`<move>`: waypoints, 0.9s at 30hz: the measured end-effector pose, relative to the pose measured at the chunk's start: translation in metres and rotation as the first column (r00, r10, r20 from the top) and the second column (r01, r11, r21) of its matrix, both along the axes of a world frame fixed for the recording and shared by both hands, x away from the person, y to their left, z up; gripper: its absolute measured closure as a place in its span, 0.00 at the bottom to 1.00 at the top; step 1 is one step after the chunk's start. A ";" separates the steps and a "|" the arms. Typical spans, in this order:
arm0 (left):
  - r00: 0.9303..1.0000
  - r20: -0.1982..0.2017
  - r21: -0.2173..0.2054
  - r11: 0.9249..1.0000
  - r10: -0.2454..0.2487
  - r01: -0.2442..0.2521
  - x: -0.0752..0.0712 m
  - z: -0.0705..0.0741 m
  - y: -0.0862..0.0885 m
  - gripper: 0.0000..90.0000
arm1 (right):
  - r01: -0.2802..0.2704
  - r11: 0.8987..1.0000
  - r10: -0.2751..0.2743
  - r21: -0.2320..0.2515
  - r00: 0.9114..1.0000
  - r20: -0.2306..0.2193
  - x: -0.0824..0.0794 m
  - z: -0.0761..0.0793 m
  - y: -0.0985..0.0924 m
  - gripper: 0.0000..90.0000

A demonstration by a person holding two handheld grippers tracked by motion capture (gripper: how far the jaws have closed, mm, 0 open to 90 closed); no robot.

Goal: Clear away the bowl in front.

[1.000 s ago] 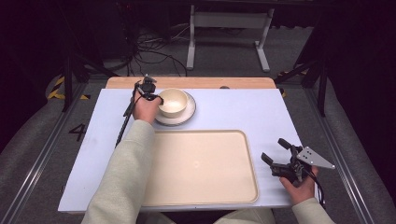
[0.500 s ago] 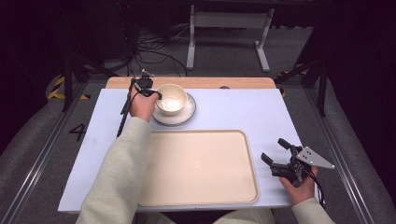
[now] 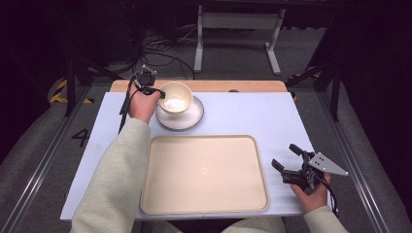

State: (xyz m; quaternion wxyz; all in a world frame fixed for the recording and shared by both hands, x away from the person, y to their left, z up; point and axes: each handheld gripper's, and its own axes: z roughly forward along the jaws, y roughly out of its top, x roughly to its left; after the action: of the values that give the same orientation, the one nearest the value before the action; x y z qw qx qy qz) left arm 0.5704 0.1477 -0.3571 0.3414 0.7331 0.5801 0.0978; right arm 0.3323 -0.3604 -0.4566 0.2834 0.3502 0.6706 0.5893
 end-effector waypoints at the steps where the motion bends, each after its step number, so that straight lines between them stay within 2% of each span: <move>1: 1.000 0.002 -0.001 1.000 -0.004 0.004 -0.001 0.001 0.001 0.92 | 0.000 1.000 0.000 0.000 1.000 0.000 0.000 0.000 0.000 0.06; 12: 0.998 0.005 0.003 0.998 -0.061 0.061 -0.014 0.015 0.007 0.92 | 0.001 1.000 -0.001 -0.005 1.000 0.001 0.000 0.000 0.000 0.06; 19: 0.994 -0.007 0.006 0.994 -0.108 0.108 -0.024 0.024 0.015 0.92 | 0.002 1.000 -0.002 -0.005 1.000 0.001 0.000 0.000 0.000 0.06; 27: 0.990 -0.008 -0.002 0.990 -0.138 0.138 -0.033 0.032 0.022 0.92 | 0.002 1.000 -0.002 -0.004 1.000 0.000 0.000 0.000 0.000 0.06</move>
State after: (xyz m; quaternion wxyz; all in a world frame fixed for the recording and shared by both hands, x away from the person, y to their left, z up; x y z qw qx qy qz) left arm 0.5371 0.1698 -0.3252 0.3455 0.7717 0.5293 0.0705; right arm 0.3326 -0.3608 -0.4566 0.2851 0.3502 0.6714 0.5876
